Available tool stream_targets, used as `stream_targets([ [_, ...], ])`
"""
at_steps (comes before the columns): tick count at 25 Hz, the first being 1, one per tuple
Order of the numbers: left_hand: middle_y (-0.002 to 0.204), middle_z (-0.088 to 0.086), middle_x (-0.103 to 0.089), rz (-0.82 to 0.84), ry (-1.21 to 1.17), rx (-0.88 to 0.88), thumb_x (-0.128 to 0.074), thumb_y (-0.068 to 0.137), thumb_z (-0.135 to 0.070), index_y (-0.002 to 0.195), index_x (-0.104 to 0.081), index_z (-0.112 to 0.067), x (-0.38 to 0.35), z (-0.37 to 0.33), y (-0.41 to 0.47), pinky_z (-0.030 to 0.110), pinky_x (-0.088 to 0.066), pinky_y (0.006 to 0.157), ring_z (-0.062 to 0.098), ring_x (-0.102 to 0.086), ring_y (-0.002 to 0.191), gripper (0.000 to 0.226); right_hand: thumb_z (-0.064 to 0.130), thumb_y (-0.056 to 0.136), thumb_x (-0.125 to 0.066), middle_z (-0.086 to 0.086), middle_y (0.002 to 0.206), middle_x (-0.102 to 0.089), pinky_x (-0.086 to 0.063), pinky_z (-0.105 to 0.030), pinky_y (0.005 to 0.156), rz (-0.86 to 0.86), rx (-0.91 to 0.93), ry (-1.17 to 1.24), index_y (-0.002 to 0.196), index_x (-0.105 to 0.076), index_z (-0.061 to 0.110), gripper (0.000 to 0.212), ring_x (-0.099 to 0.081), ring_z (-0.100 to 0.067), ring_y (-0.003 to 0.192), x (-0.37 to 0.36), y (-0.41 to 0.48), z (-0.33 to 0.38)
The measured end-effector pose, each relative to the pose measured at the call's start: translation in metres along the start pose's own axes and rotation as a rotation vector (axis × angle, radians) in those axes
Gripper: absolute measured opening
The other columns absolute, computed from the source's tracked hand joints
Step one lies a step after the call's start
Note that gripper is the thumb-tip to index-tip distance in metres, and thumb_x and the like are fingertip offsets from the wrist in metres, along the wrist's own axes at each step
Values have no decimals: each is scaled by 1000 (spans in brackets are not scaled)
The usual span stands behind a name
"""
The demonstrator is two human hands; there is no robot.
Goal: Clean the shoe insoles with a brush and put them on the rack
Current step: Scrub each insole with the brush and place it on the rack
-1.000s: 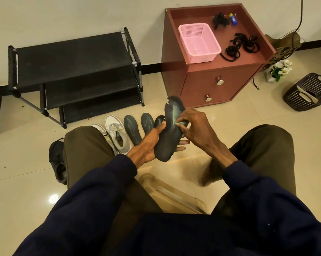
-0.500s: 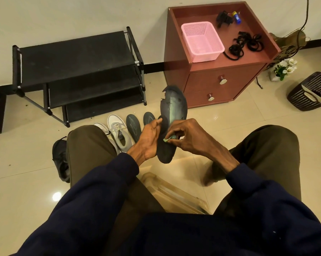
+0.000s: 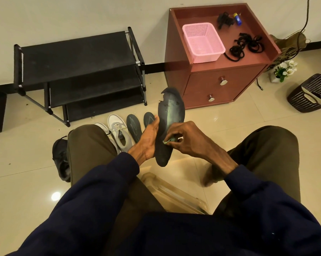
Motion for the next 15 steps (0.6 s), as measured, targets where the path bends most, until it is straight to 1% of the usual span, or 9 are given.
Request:
stream_targets([
  [1,117,13,-74,-10,-1,7,-46,102,-57,137,-60,-15,1,1,0,46,-56,95,28,-72,105,57,14,84,-83,4,96,-73,-57,-20,75,31,19,-3,98,-81,16,14,-67,-6,83,-3,-1,4],
  [2,113,13,-75,-15,-7,12,-46,102,-58,136,-61,-14,0,0,-1,45,-58,91,29,-73,101,57,14,83,-83,3,96,-73,-57,-22,76,-1,24,-34,98,-80,15,15,-66,-7,84,0,0,4],
  [5,108,14,-76,18,-42,21,-43,104,-53,126,-65,-15,-8,0,-3,47,-63,75,30,-76,91,49,9,83,-81,-7,98,-72,-59,-37,78,-272,-62,-228,99,-78,9,16,-64,-21,90,25,7,-9],
  [6,107,14,-77,23,-44,21,-43,105,-52,123,-66,-15,-9,0,-4,46,-63,72,30,-76,90,47,8,83,-81,-9,99,-71,-59,-39,79,-309,-87,-254,99,-77,8,16,-64,-23,90,28,7,-10],
  [7,108,14,-77,17,-32,15,-43,104,-52,123,-67,-15,-7,-1,-4,45,-63,74,29,-76,91,47,8,84,-81,-9,99,-71,-59,-38,79,-282,-76,-229,100,-77,8,16,-65,-22,90,23,7,-7],
  [10,115,13,-74,-6,10,12,-46,104,-54,132,-64,-12,0,0,-2,43,-58,91,28,-73,103,54,11,83,-82,0,98,-73,-57,-22,78,-40,14,-51,99,-80,13,16,-66,-8,86,-6,0,15],
  [11,117,14,-73,-9,2,16,-47,104,-53,133,-63,-12,0,0,-2,43,-57,93,29,-72,105,54,12,83,-82,1,97,-74,-57,-20,77,-19,20,-47,98,-80,14,15,-65,-7,85,-6,0,15],
  [13,114,14,-74,15,-18,18,-45,105,-50,131,-63,-13,-5,1,-4,48,-60,88,31,-73,101,49,11,83,-82,-4,97,-72,-59,-30,78,-164,-63,-142,98,-78,11,15,-63,-12,87,12,5,-2],
  [15,106,14,-77,47,-29,30,-41,106,-48,121,-65,-15,-14,4,-7,50,-63,73,33,-76,91,43,8,83,-81,-11,97,-69,-59,-39,79,-333,-169,-266,97,-75,7,16,-62,-22,88,35,6,-19],
])
Point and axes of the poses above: each hand's wrist, its own y-axis towards the middle knuckle, its own x-axis out of the back of the hand, z = x × y, the point moved 8 cm from there along y, towards the middle knuckle
